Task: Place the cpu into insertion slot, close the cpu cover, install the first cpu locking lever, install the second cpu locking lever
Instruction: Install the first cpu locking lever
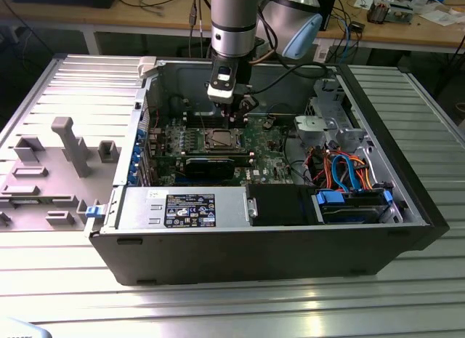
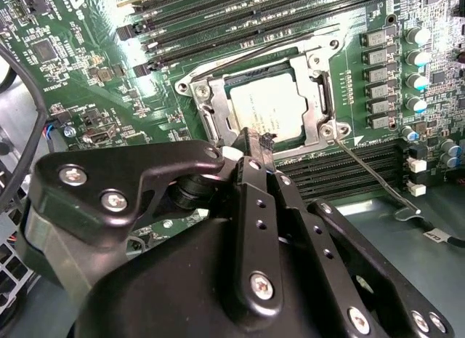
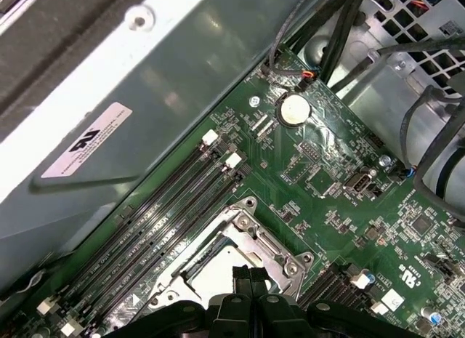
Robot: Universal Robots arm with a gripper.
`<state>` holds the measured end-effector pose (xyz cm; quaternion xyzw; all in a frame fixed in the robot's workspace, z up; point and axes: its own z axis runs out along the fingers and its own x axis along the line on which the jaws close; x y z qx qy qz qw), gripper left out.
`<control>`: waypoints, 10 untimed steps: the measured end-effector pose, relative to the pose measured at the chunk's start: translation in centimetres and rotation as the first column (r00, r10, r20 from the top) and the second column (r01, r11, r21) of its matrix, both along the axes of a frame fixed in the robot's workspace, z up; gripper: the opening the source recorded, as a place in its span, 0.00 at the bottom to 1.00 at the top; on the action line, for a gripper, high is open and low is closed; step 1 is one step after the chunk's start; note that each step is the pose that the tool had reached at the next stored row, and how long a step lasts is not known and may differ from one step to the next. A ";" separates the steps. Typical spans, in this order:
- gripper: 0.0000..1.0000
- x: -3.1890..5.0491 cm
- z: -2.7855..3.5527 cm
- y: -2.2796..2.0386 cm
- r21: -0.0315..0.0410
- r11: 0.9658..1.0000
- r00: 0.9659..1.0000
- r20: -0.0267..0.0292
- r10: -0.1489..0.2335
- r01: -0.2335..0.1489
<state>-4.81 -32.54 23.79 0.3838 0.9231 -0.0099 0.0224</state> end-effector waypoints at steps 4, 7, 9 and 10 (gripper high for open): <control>0.11 0.00 0.00 0.00 0.000 1.000 1.000 0.000 0.005 -0.005; 0.11 0.00 0.00 0.00 0.000 1.000 1.000 0.000 0.013 -0.013; 0.11 0.00 0.00 0.00 0.000 1.000 1.000 0.000 0.019 -0.019; 0.11 0.00 0.00 0.00 0.000 1.000 1.000 0.000 0.021 -0.021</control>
